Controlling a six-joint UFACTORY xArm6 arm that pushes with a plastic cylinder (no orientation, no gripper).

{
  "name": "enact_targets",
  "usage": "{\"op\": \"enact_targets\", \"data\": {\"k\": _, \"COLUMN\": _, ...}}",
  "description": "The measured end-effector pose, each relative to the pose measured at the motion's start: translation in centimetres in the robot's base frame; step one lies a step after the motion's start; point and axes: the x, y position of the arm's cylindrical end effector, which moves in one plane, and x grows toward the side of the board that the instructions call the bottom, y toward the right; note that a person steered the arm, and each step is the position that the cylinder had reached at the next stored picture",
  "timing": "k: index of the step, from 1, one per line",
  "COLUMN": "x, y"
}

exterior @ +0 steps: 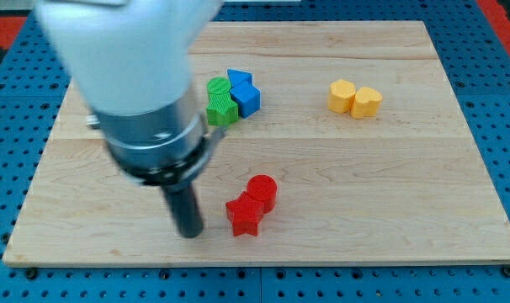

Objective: Push the red blocks upwards

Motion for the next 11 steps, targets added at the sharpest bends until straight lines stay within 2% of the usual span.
{"op": "enact_targets", "data": {"k": 1, "x": -3.5, "y": 5.0}}
{"op": "enact_targets", "data": {"k": 2, "x": -4.6, "y": 5.0}}
{"op": "enact_targets", "data": {"k": 3, "x": -3.2, "y": 0.3}}
{"op": "enact_targets", "data": {"k": 4, "x": -0.9, "y": 5.3}}
{"op": "enact_targets", "data": {"k": 5, "x": -1.8, "y": 8.0}}
{"op": "enact_targets", "data": {"k": 6, "x": -2.9, "y": 9.7}}
{"op": "enact_targets", "data": {"k": 7, "x": -0.5, "y": 8.3}}
{"op": "enact_targets", "data": {"k": 8, "x": 0.1, "y": 13.2}}
{"op": "enact_targets", "data": {"k": 11, "x": -7.5, "y": 13.2}}
